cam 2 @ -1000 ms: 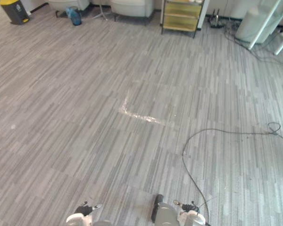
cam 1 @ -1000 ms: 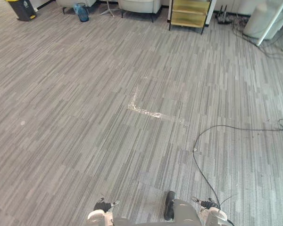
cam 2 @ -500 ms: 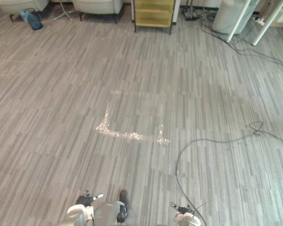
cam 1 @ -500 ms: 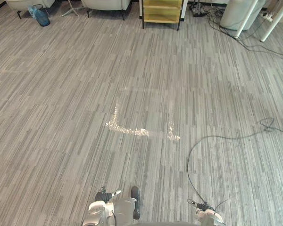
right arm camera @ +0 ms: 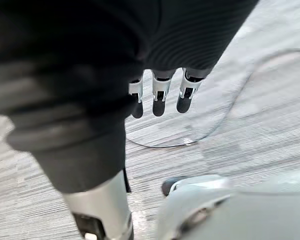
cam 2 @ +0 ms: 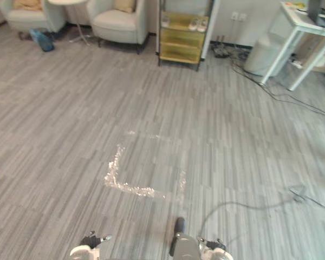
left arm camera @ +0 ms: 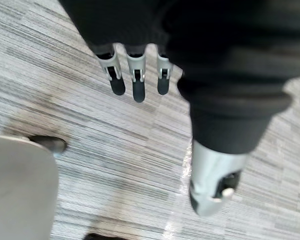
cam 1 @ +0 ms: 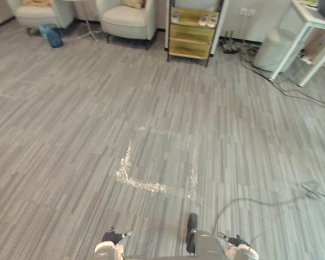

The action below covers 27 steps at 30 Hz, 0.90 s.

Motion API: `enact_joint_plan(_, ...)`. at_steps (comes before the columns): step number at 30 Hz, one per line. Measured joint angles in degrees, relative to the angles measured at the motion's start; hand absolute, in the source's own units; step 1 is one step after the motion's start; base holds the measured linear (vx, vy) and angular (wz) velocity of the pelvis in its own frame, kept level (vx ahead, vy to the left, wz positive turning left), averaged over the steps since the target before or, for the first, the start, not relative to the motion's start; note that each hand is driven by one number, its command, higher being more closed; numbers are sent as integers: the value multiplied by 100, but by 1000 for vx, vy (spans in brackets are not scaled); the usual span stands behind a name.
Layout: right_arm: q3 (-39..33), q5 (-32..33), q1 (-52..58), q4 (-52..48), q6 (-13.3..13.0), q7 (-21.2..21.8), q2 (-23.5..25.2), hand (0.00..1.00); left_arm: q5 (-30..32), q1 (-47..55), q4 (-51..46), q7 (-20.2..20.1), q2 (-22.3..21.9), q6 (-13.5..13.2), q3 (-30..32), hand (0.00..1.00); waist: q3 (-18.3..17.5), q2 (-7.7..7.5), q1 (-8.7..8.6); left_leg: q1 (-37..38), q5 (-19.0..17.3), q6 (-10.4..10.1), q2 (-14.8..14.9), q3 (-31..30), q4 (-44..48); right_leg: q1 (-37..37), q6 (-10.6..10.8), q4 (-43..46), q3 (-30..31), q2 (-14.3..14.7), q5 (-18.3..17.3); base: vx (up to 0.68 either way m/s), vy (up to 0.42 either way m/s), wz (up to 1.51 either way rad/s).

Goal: Pick up cushions and gather them together orderly.

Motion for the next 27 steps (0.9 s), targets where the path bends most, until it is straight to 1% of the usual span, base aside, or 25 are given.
enact_joint_plan(1, 21, -3, 0, 16, 9, -12, -13, 0, -4, -4, -31, -1, -47, -6, 40, 0, 19, 50, 15, -266, 322, 35, 142, 86, 579, 186, -61, -129, -13, 111, -42, 500, -189, 9)
enact_joint_plan(2, 55, -1, -9, 16, 4, -20, -5, 0, 0, -24, -99, -4, -64, -10, 53, 0, 53, 73, 109, -574, 239, 117, 297, 334, 1222, 600, -138, -363, -3, 207, -132, 499, -138, -6)
enact_joint_plan(3, 51, 1, -29, 52, 5, -21, 28, 0, 3, -54, -117, -8, -60, -17, -37, 0, 95, -12, 120, -796, -108, 125, 231, 587, 1161, 989, -138, -620, -19, 173, -145, 660, -178, -13)
enact_joint_plan(4, 48, 6, -55, 55, 5, -29, 45, 0, 10, -54, -188, -13, -58, -41, -124, 0, 87, -79, 144, -954, -236, 158, 153, 841, 818, 1171, -117, -749, -34, 104, -141, 436, -96, -8)
enact_joint_plan(5, 44, 9, -139, 54, 4, -35, 50, 0, 8, -69, -243, -20, -59, -55, -183, 0, 100, -131, 150, -1127, -290, 179, 6, 1034, 132, 1332, -80, -894, -22, 37, -165, 482, -37, -13)
enact_joint_plan(6, -2, 20, -167, 41, 3, -50, 49, 0, 13, -94, -257, -28, -60, -52, -226, 0, 101, -150, 151, -1241, -190, 186, -256, 1040, -1129, 1463, 28, -1016, -15, -28, -206, 402, 22, -11)
enact_joint_plan(8, -20, 35, -172, -21, -3, -66, 55, 0, 12, -103, -257, -35, -87, -49, -188, 0, 99, -136, 155, -1327, 345, 211, -471, 977, -2557, 1611, 162, -1126, 2, -84, -305, 373, 82, -8)
enact_joint_plan(9, -16, 35, -169, -36, 0, -72, 84, 0, 11, -118, -259, -51, -101, -51, -138, 0, 100, -161, 239, -1325, 895, 169, -576, 890, -2975, 1749, 237, -1189, 55, -122, -399, 475, 144, -13)
enact_joint_plan(10, 7, 32, -79, -81, 0, -85, 148, 0, 11, -124, -258, -64, -103, -45, -95, 0, 38, -231, 334, -1237, 1280, 284, -696, 906, -3085, 1871, 385, -1247, 87, -171, -495, 610, 140, 2)
enact_joint_plan(11, 4, 33, -70, -77, 5, -97, 296, 0, 13, -152, -221, -77, -32, -38, -98, 0, -52, -384, 305, -1198, 1189, 475, -858, 904, -3049, 1921, 426, -1314, 116, -313, -524, 529, 101, 11)
enact_joint_plan(12, 6, 33, -53, -74, 12, -96, 344, 0, 14, -172, -229, -86, -5, -37, -89, 0, -29, -444, 298, -1214, 1145, 557, -876, 929, -2922, 1963, 444, -1327, 135, -370, -483, 494, 91, 13)
enact_joint_plan(13, 8, 27, -49, -114, 19, -90, 438, 0, 4, -195, -271, -110, -6, -34, 33, 0, -16, -494, 374, -1201, 956, 666, -837, 1045, -2611, 2064, 484, -1315, 278, -408, -372, 449, 113, -21)
enact_joint_plan(14, 14, 18, -46, -206, 25, -67, 510, 0, 5, -183, -310, -113, -40, -33, 142, 0, -34, -529, 453, -1164, 830, 725, -794, 1165, -2223, 2133, 505, -1119, 484, -451, -218, 424, 116, -32)
enact_joint_plan(15, 41, 2, -55, -222, 10, -50, 516, 0, 4, -175, -306, -118, -16, -33, 138, 0, -37, -530, 463, -1113, 776, 771, -772, 1231, -2048, 2127, 508, -892, 584, -464, -190, 361, 117, -46)
enact_joint_plan(16, 112, -5, -37, -212, -6, -25, 469, 0, 3, -92, -290, -124, -26, -28, 104, 0, -113, -492, 467, -887, 566, 795, -757, 1204, -2057, 1846, 517, -136, 760, -451, -197, 344, 120, -46)
enact_joint_plan(17, 183, -5, -2, -201, -5, -2, 426, 0, -12, 13, -222, -179, -47, -12, 6, 0, -330, -337, 442, -582, 299, 738, -691, 1162, -2352, 1403, 842, 936, 850, -477, -249, 347, 110, -41)
enact_joint_plan(18, 256, -7, -4, -204, -5, 8, 400, 0, -15, 16, -190, -207, -48, -3, -75, 0, -345, -307, 414, -372, 109, 747, -704, 1114, -2542, 1103, 1017, 1586, 844, -539, -201, 379, 95, -21)
enact_joint_plan(19, 306, -15, -42, -171, 16, 52, 444, 0, -52, -76, -163, -236, 59, 20, -195, 0, -166, -457, 400, 66, 12, 730, -866, 1090, -2807, 638, 1133, 2870, 788, -820, -361, 360, 49, 0)
enact_joint_plan(20, 280, -24, -51, -196, 20, 63, 456, 0, -70, -103, -102, -241, 160, 27, -281, 0, -104, -518, 391, 350, 9, 736, -937, 1081, -2963, 473, 945, 3346, 606, -976, -608, 347, 37, 16)
enact_joint_plan(22, 359, -21, 23, -187, 18, 70, 391, 0, -122, -114, -51, -228, 230, 66, -377, 0, -88, -513, 296, 937, 1, 745, -899, 969, -3350, 201, 557, 3399, -2, -969, -1113, 337, -7, 28)
enact_joint_plan(23, 389, -20, 23, -174, 17, 71, 382, 0, -123, -114, -27, -227, 245, 72, -378, 0, -79, -498, 265, 1061, 1, 745, -843, 934, -3421, 102, 459, 3150, -117, -851, -1210, 391, -53, 39)
enact_joint_plan(24, 414, -20, 7, -175, 5, 81, 377, 0, -129, -85, 31, -226, 285, 77, -383, 0, -76, -476, 177, 1152, 1, 745, -719, 828, -3460, -103, 360, 2212, -215, -538, -1224, 364, -101, 42)
enact_joint_plan(25, 422, -20, -5, -173, 4, 85, 377, 0, -129, -84, 32, -225, 298, 77, -383, 0, -67, -482, 139, 1181, 1, 745, -685, 748, -3475, -194, 321, 1666, -200, -417, -1086, 424, -158, 57)
enact_joint_plan(26, 405, -8, -2, -177, -4, 96, 374, 0, -124, -84, 30, -227, 298, 78, -380, 0, -52, -518, 106, 1246, 0, 745, -676, 655, -3512, -361, 274, 725, -62, -251, -647, 441, -216, 53)
enact_joint_plan(27, 385, -8, 8, -174, 0, 100, 358, 0, -136, -47, 28, -227, 291, 77, -338, 0, -51, -578, 99, 1368, -17, 719, -735, 562, -3581, -389, 343, -145, 118, -168, -87, 399, -218, 55)
